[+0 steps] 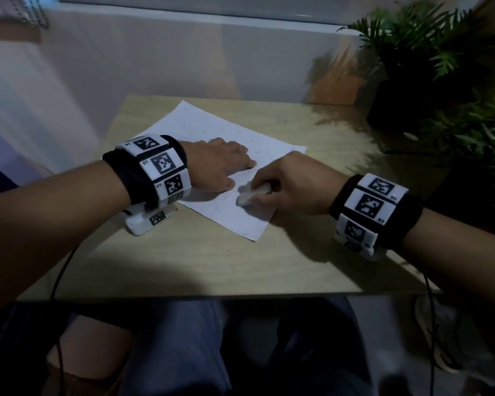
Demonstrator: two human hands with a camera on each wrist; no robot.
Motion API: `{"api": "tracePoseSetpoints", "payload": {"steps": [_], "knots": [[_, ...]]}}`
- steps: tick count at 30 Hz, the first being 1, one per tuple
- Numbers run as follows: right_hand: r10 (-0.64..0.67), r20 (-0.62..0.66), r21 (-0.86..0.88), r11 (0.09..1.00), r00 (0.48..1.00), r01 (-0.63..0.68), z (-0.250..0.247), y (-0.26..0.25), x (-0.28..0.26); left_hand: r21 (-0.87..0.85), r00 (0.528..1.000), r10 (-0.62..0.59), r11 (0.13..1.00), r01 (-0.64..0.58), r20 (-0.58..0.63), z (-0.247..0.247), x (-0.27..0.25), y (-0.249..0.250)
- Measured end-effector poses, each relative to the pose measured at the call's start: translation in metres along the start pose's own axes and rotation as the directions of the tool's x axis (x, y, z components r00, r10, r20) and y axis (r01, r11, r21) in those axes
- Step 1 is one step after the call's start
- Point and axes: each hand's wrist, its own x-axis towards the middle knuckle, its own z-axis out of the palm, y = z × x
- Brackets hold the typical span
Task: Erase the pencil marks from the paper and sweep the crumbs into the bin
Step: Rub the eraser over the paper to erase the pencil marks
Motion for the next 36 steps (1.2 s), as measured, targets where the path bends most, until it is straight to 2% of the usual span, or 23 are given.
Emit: {"api": "tracePoseSetpoints", "payload": {"steps": [2, 5, 6, 8, 11, 13, 16, 17, 21, 23, 25, 27, 30, 32, 36], "knots": [[0.018, 0.003, 0.023, 1.0, 1.0, -0.018, -0.002, 0.006, 0.003, 0.009, 1.0, 0.001, 1.0, -0.001, 0.003, -0.001, 0.0, 0.001], [0.165, -0.119, -0.069, 0.982, 0.979, -0.174, -0.004, 0.026, 0.009, 0.002, 1.0, -0.007, 1.0, 0.007, 0.003, -0.001, 0.0, 0.001], [0.177, -0.142, -0.079, 0.979, 0.974, -0.189, -0.003, 0.027, 0.008, -0.002, 1.0, -0.007, 1.0, 0.007, 0.001, -0.001, 0.0, 0.001], [0.115, -0.088, -0.064, 0.991, 0.989, -0.12, -0.002, 0.017, 0.004, -0.011, 1.0, -0.003, 1.0, 0.003, -0.006, 0.0, 0.0, 0.0], [0.008, 0.054, 0.068, 0.998, 0.999, -0.012, -0.003, 0.003, -0.004, -0.024, 1.0, -0.001, 1.0, 0.001, -0.009, 0.001, 0.001, -0.001], [0.04, 0.028, 0.076, 0.996, 0.999, -0.042, -0.003, 0.008, -0.001, -0.022, 1.0, -0.003, 1.0, 0.002, -0.007, 0.001, 0.001, -0.002], [0.159, -0.095, -0.023, 0.987, 0.983, -0.162, -0.002, 0.019, 0.006, -0.019, 1.0, -0.002, 1.0, 0.002, -0.005, 0.001, 0.002, -0.001], [0.155, -0.1, -0.035, 0.987, 0.983, -0.159, -0.001, 0.018, 0.005, -0.019, 1.0, 0.0, 1.0, 0.0, -0.004, 0.002, 0.002, -0.001], [0.005, 0.048, 0.077, 0.997, 0.999, -0.008, 0.001, 0.005, -0.005, -0.022, 1.0, 0.003, 1.0, -0.003, -0.003, 0.002, 0.004, -0.004], [0.033, 0.036, 0.064, 0.997, 0.999, -0.036, 0.0, 0.009, -0.003, -0.021, 1.0, 0.003, 1.0, -0.003, 0.0, 0.002, 0.005, -0.004], [0.121, -0.052, -0.011, 0.992, 0.991, -0.122, -0.002, 0.017, 0.001, -0.015, 1.0, 0.006, 1.0, -0.006, 0.006, 0.002, 0.005, -0.004], [0.145, -0.101, -0.038, 0.988, 0.984, -0.149, -0.002, 0.02, 0.002, -0.02, 1.0, 0.005, 1.0, -0.004, 0.013, 0.001, 0.004, -0.004], [0.066, 0.036, 0.047, 0.997, 0.997, -0.068, -0.003, 0.011, -0.004, -0.015, 1.0, 0.022, 1.0, -0.022, 0.015, 0.0, 0.004, -0.004], [0.064, 0.094, 0.081, 0.994, 0.994, -0.072, -0.004, 0.013, -0.005, -0.01, 0.999, 0.034, 0.999, -0.034, 0.027, -0.001, 0.003, -0.004], [0.212, 0.011, 0.007, 0.977, 0.977, -0.212, -0.009, 0.032, 0.003, -0.021, 0.999, 0.028, 0.999, -0.027, 0.044, -0.003, 0.001, -0.004]]}}
